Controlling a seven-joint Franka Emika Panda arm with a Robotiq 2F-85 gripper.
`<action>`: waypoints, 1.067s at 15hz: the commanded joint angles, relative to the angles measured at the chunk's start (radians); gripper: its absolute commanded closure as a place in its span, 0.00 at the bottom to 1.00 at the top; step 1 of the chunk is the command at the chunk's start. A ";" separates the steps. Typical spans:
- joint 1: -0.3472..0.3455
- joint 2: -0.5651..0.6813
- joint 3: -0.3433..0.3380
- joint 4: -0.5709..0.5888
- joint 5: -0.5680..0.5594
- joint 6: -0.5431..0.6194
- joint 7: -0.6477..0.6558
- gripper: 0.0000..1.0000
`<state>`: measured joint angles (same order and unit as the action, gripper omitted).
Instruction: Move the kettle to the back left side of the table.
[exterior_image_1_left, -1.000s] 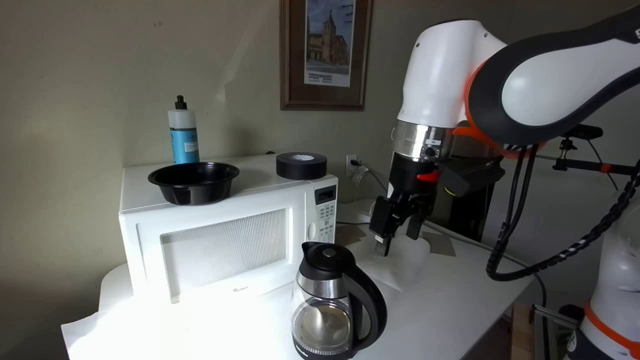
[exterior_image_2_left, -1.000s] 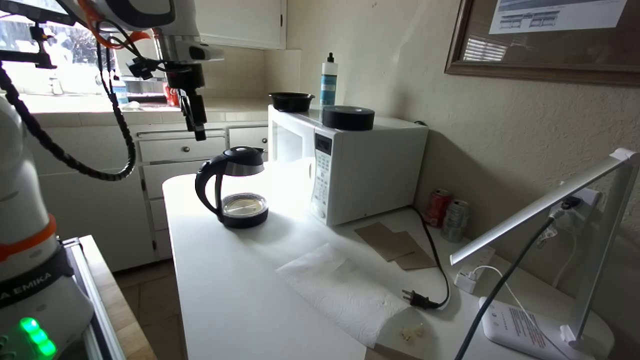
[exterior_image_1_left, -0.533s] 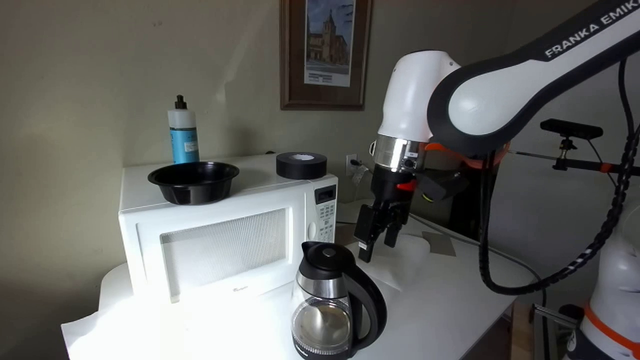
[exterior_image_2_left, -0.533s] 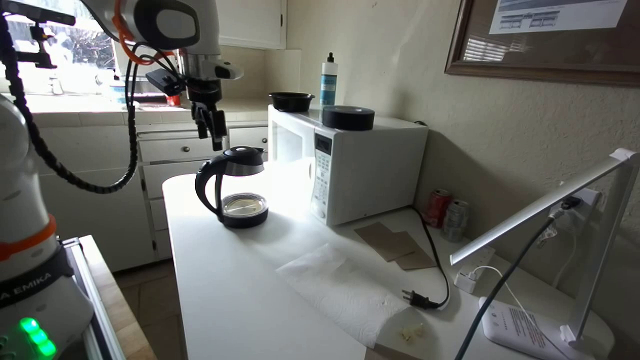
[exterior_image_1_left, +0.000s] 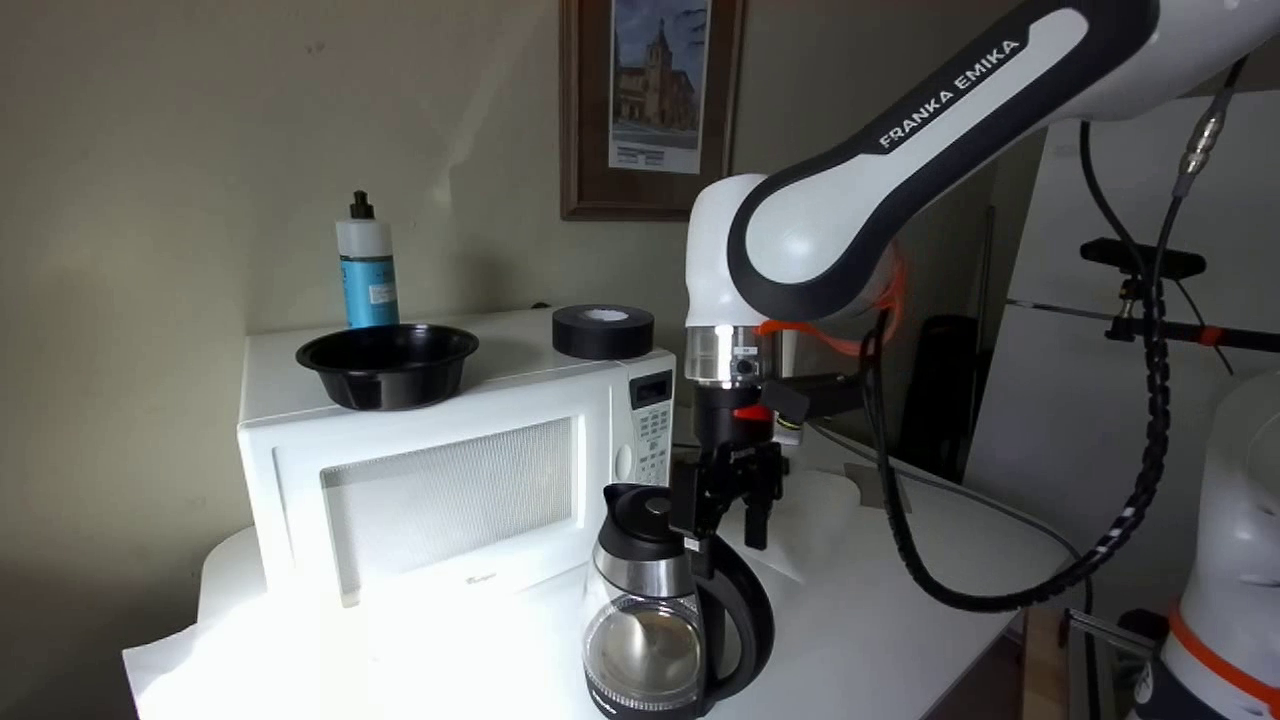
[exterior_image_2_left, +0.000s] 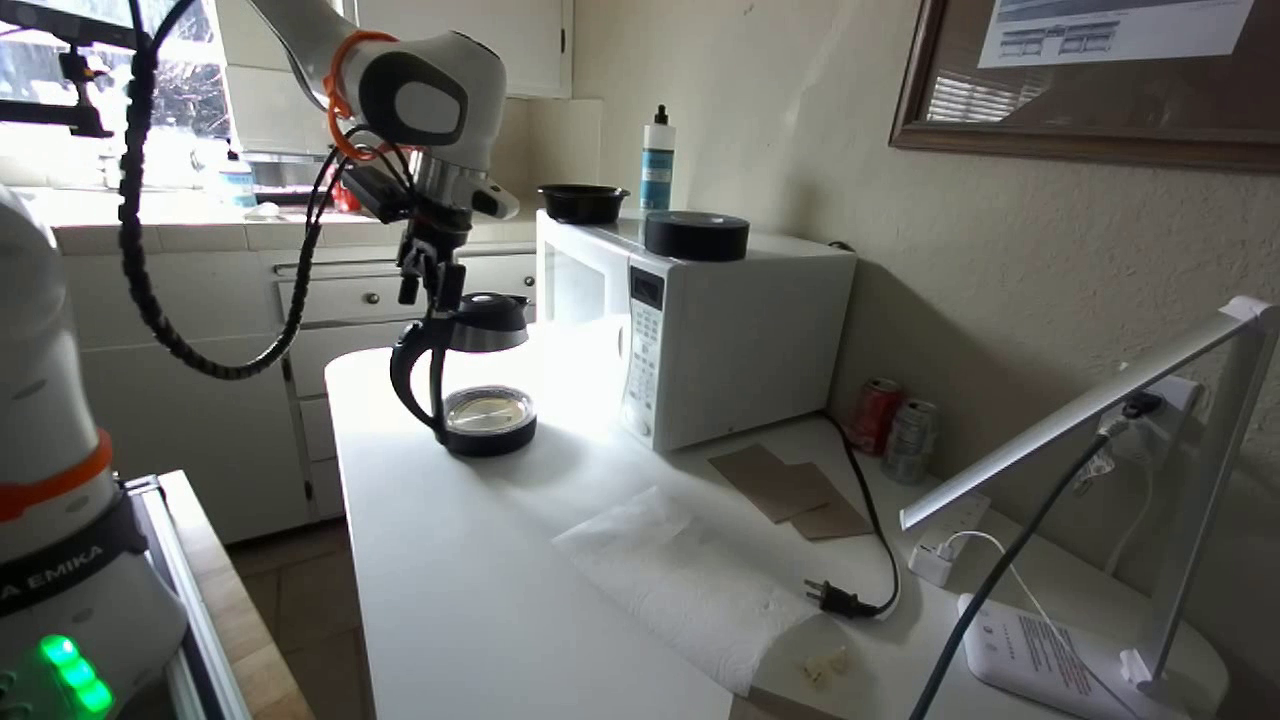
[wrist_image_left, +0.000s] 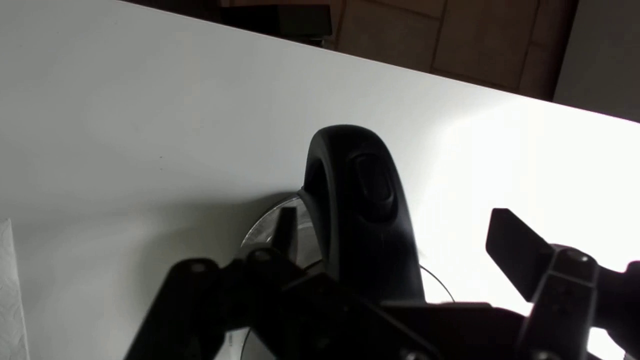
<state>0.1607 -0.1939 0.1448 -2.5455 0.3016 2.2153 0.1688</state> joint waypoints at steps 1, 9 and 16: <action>0.003 0.104 0.000 0.082 0.041 -0.024 0.010 0.02; -0.007 0.188 0.005 0.163 -0.035 -0.130 0.120 0.18; -0.005 0.218 0.004 0.190 -0.155 -0.141 0.236 0.21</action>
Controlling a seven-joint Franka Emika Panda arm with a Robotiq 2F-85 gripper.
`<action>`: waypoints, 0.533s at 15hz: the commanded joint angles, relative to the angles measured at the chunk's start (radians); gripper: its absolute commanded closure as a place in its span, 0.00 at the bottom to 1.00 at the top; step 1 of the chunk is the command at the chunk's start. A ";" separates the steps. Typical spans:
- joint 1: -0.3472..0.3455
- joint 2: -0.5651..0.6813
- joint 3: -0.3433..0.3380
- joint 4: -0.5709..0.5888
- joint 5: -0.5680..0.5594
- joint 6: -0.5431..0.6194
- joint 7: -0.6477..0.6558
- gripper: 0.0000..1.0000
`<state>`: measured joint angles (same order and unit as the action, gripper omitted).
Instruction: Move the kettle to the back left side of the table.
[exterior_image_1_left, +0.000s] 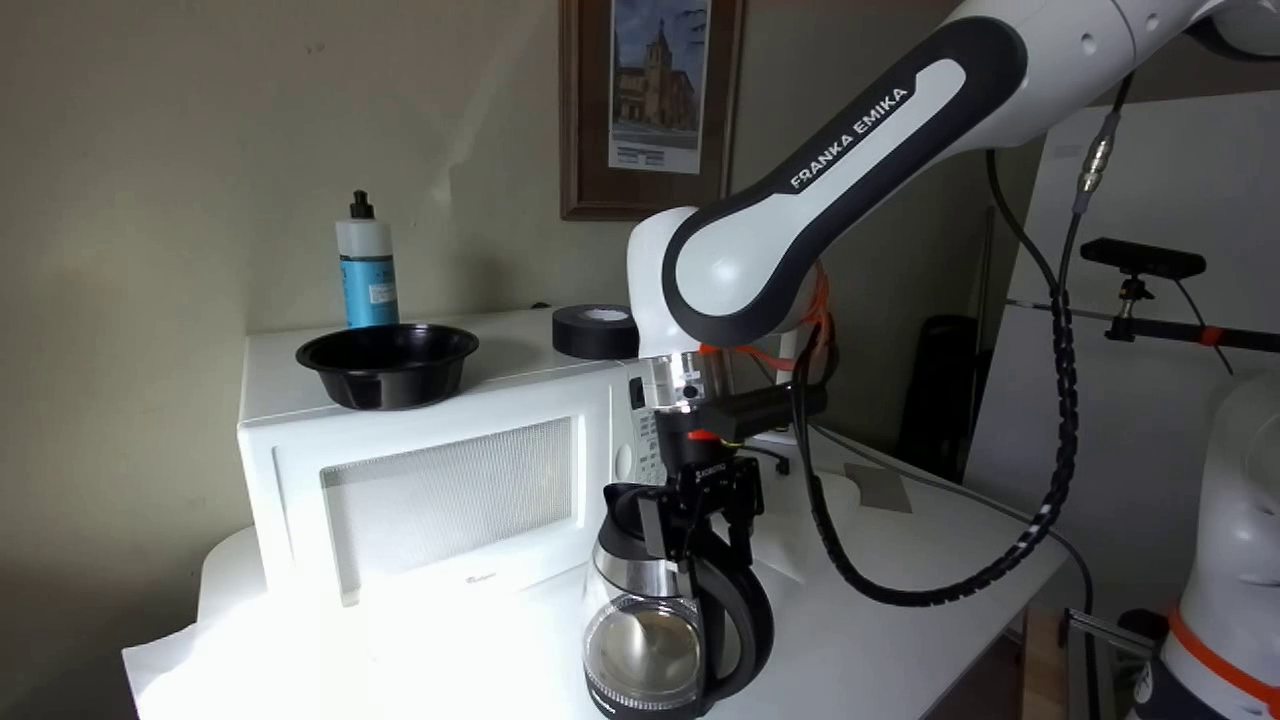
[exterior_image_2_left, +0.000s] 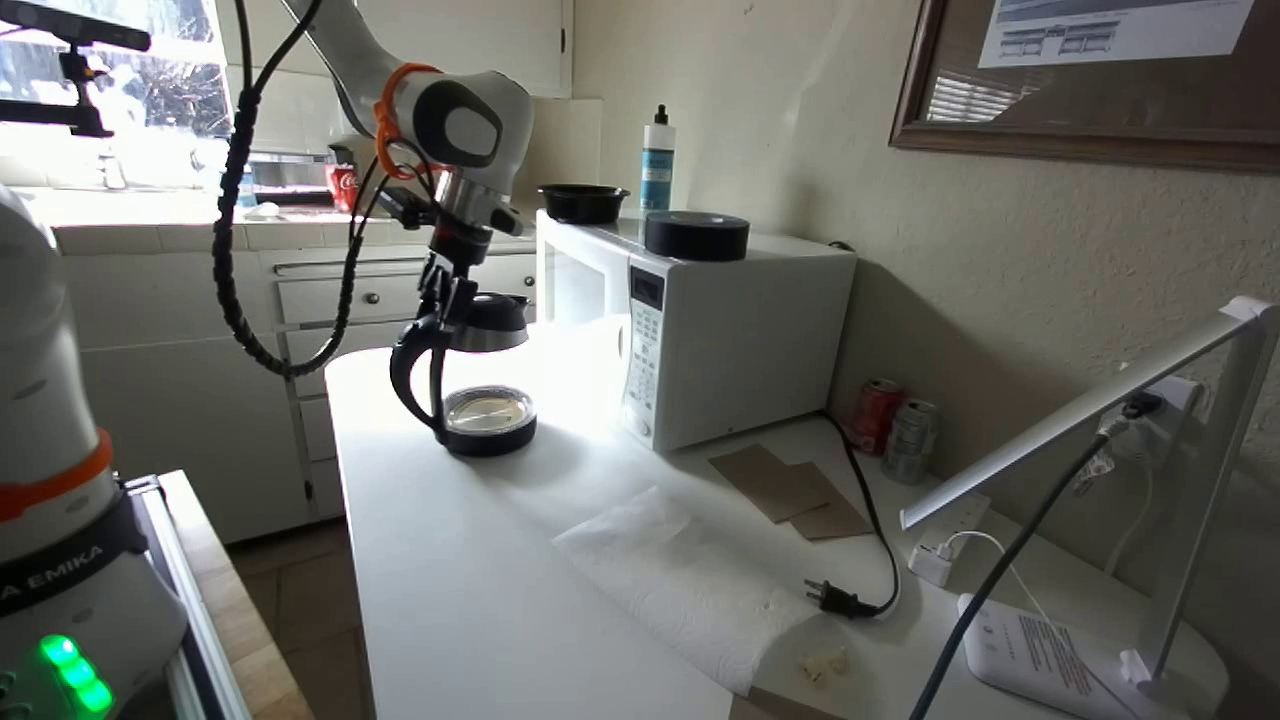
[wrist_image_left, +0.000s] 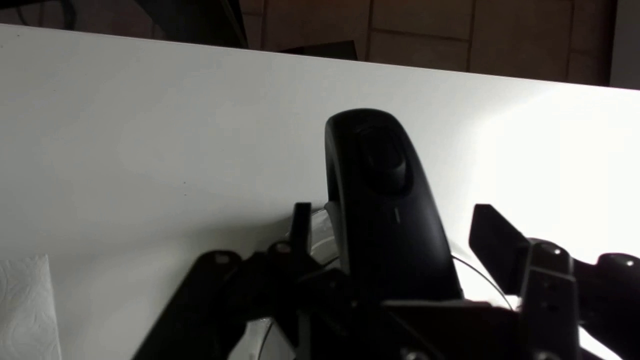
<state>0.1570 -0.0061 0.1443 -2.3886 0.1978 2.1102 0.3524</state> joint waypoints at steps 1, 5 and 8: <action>-0.001 0.034 0.004 0.041 -0.066 -0.044 0.066 0.25; 0.005 0.040 0.009 0.059 -0.080 -0.070 0.087 0.51; 0.009 0.040 0.013 0.063 -0.088 -0.068 0.091 0.79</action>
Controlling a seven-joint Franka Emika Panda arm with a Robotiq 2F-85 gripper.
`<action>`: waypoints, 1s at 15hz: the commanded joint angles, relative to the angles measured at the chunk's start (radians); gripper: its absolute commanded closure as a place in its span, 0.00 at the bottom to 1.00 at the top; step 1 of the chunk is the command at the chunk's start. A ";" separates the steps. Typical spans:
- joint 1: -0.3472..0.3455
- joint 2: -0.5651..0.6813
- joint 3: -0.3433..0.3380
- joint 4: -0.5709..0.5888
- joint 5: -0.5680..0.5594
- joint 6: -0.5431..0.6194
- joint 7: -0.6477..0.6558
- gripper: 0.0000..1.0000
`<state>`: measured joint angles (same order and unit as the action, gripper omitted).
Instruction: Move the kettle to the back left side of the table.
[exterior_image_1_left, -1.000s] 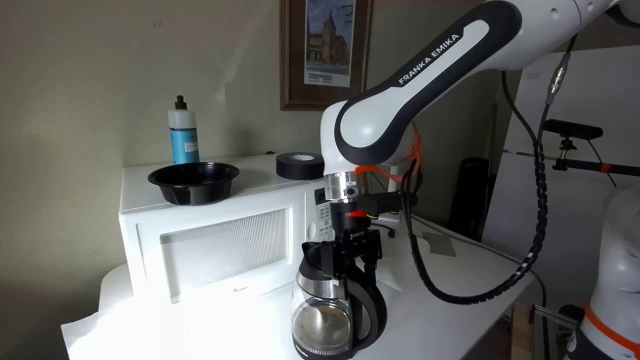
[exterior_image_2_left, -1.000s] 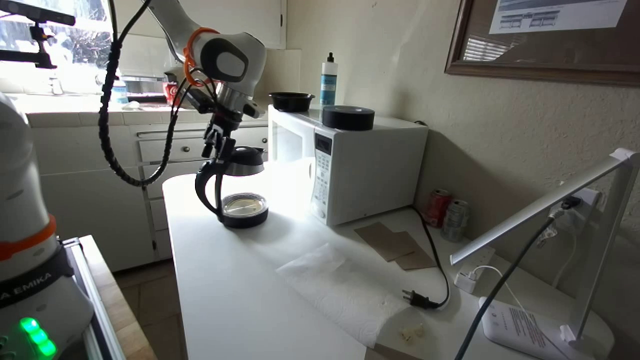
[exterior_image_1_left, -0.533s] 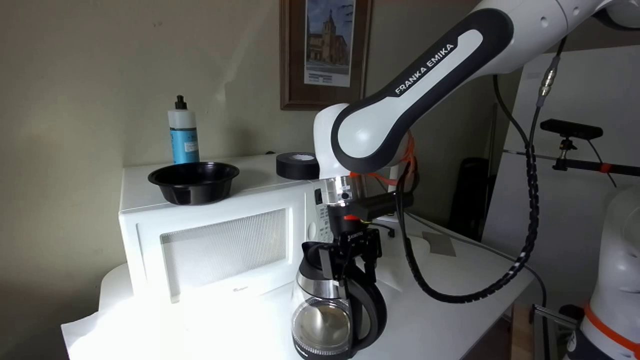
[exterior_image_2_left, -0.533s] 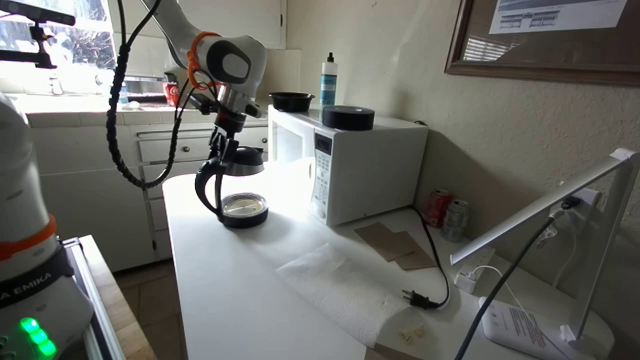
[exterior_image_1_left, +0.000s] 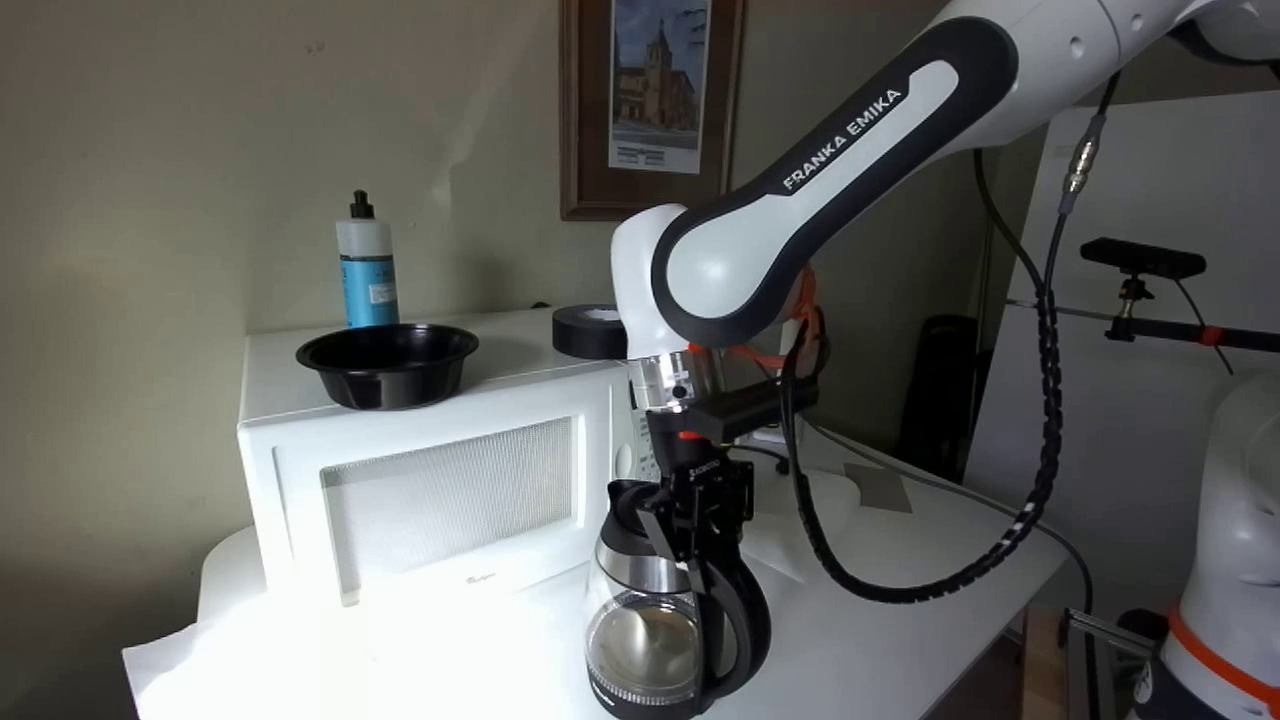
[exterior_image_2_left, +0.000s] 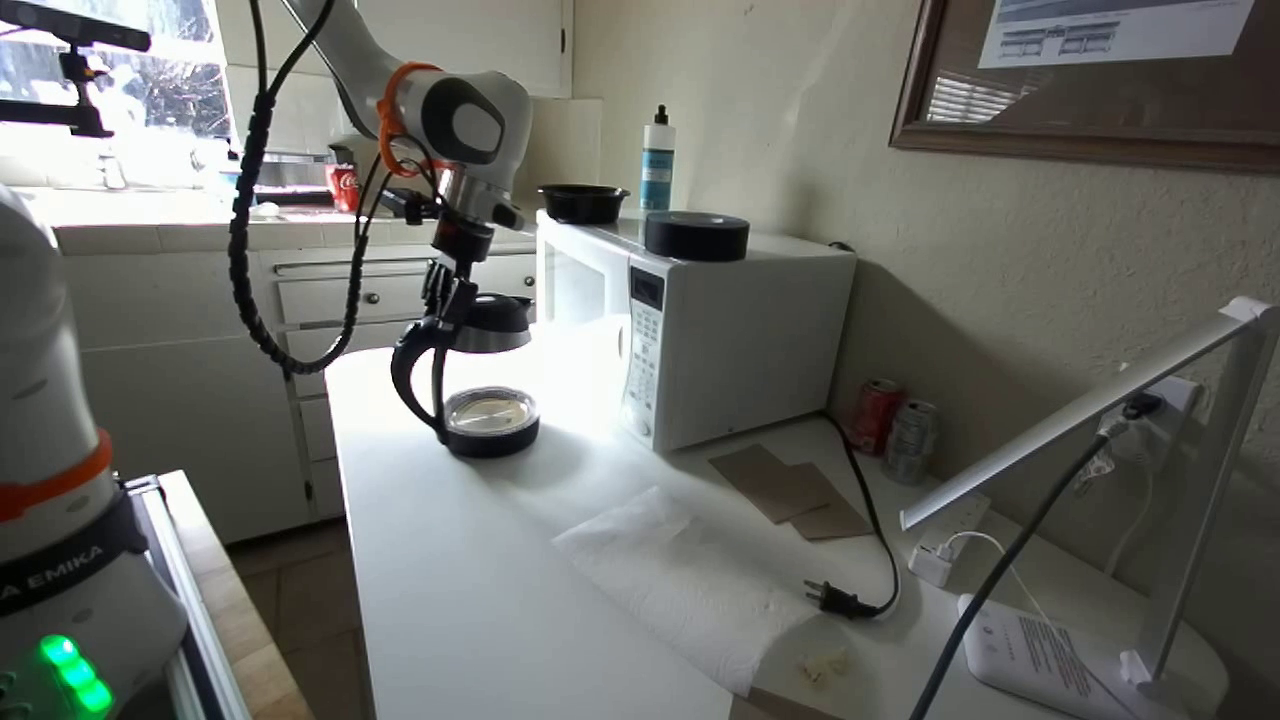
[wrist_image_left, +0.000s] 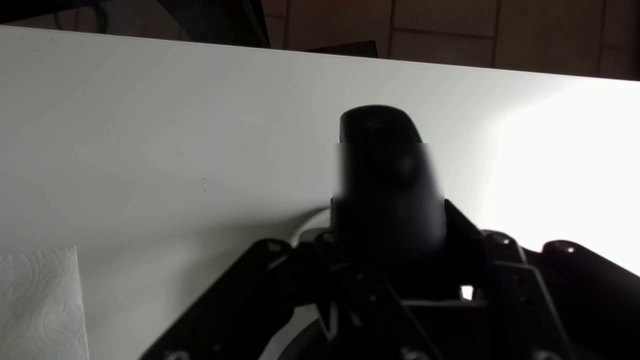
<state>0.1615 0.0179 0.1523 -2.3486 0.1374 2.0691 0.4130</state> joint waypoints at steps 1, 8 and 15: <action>0.004 0.016 0.004 0.022 -0.032 -0.026 0.033 0.80; 0.001 -0.138 0.004 -0.086 0.029 -0.013 0.022 0.80; -0.069 -0.305 -0.039 -0.210 0.087 0.018 0.071 0.80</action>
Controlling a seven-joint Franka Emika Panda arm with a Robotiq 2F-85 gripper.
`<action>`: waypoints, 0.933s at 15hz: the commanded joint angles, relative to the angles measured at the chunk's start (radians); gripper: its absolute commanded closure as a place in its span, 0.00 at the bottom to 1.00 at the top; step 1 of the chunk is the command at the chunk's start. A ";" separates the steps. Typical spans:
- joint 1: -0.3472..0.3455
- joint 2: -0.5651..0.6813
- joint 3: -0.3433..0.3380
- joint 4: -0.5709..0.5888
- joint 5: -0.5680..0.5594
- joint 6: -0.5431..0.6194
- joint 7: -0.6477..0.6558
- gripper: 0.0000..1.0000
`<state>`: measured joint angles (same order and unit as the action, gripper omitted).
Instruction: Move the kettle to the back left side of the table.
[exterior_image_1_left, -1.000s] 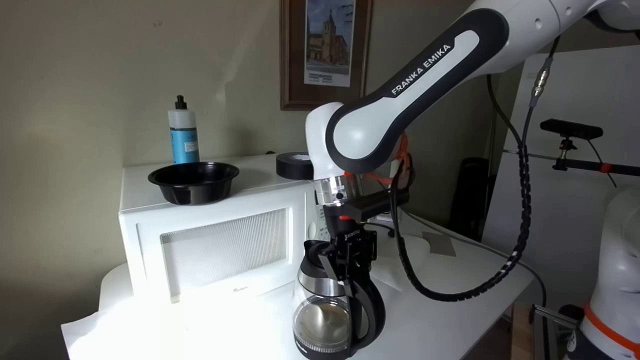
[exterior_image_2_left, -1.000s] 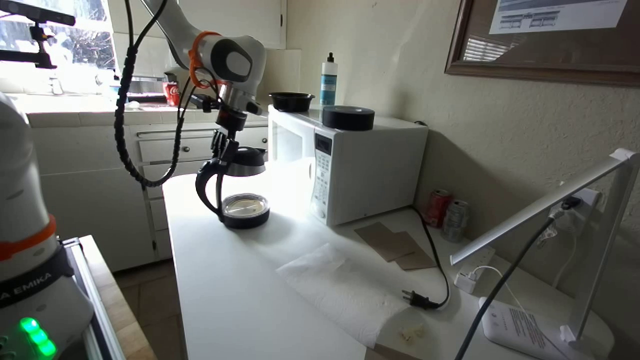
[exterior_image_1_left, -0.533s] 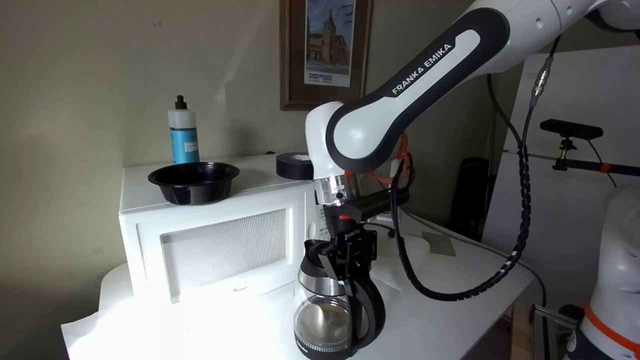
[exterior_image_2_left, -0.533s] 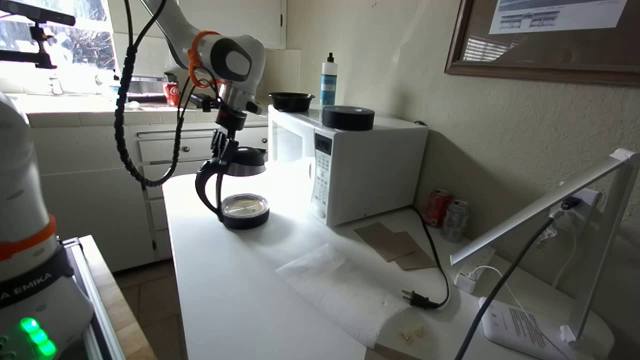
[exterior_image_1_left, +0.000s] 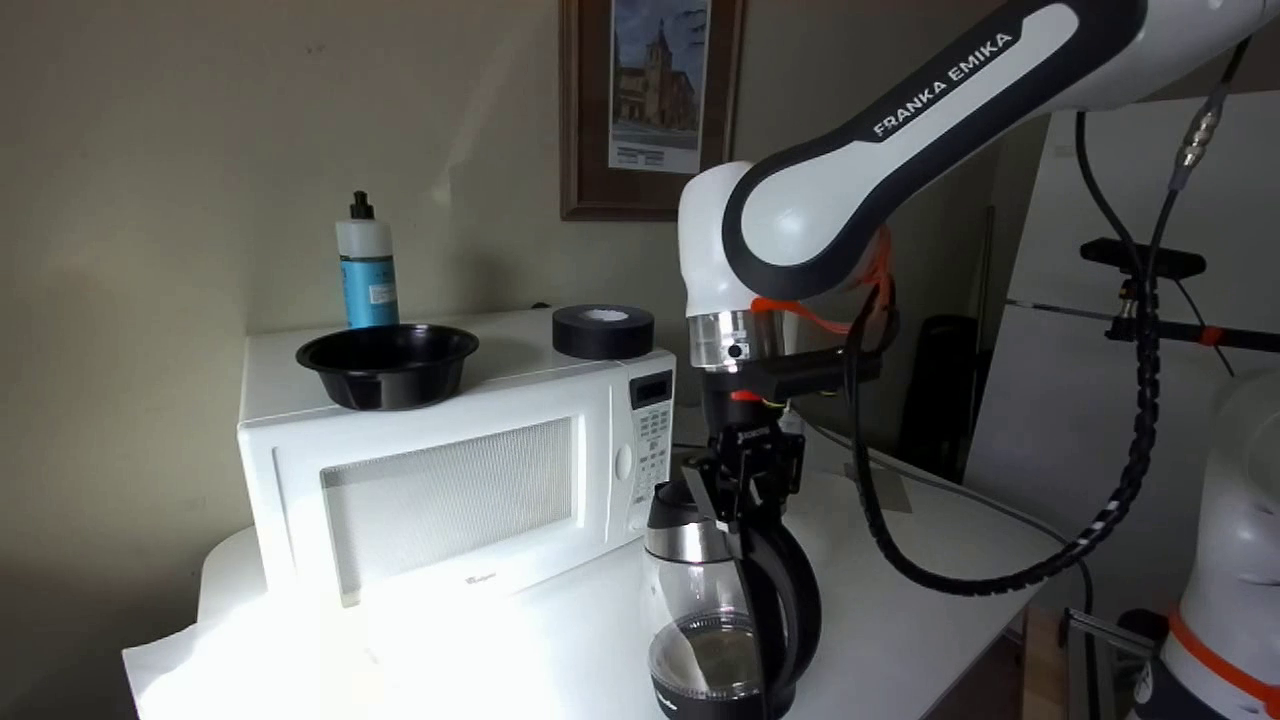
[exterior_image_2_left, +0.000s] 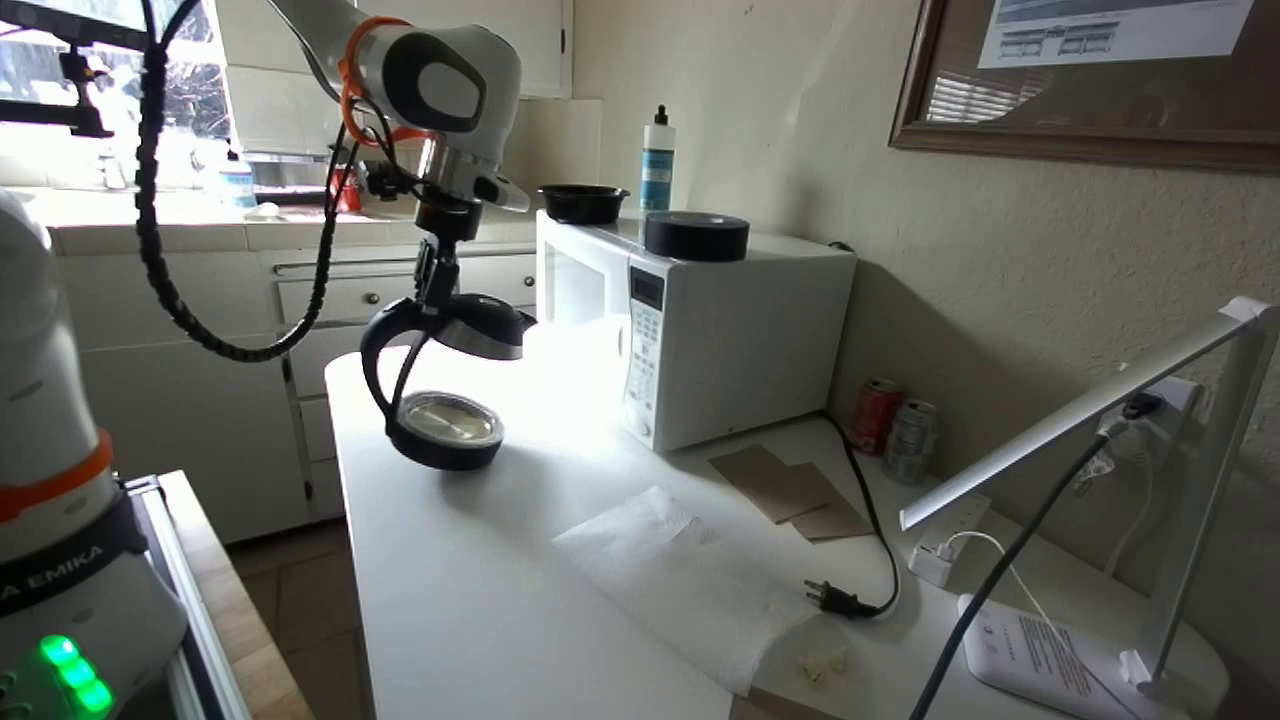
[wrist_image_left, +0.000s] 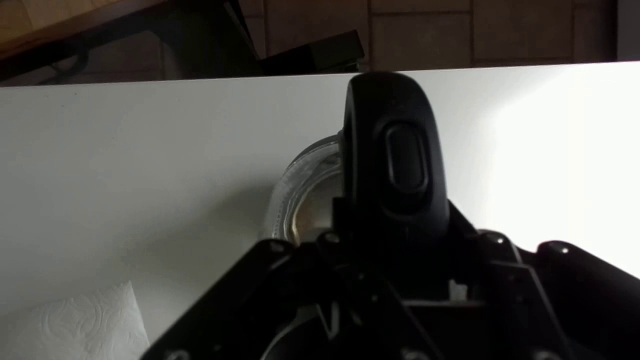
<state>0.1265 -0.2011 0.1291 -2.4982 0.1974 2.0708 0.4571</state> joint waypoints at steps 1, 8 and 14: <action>-0.046 -0.082 -0.014 -0.068 0.017 0.027 0.046 0.80; -0.081 -0.032 0.005 -0.086 -0.017 0.108 0.175 0.80; -0.083 -0.011 -0.010 -0.082 0.011 0.117 0.168 0.80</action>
<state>0.0503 -0.2221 0.1070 -2.5787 0.2190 2.1608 0.5906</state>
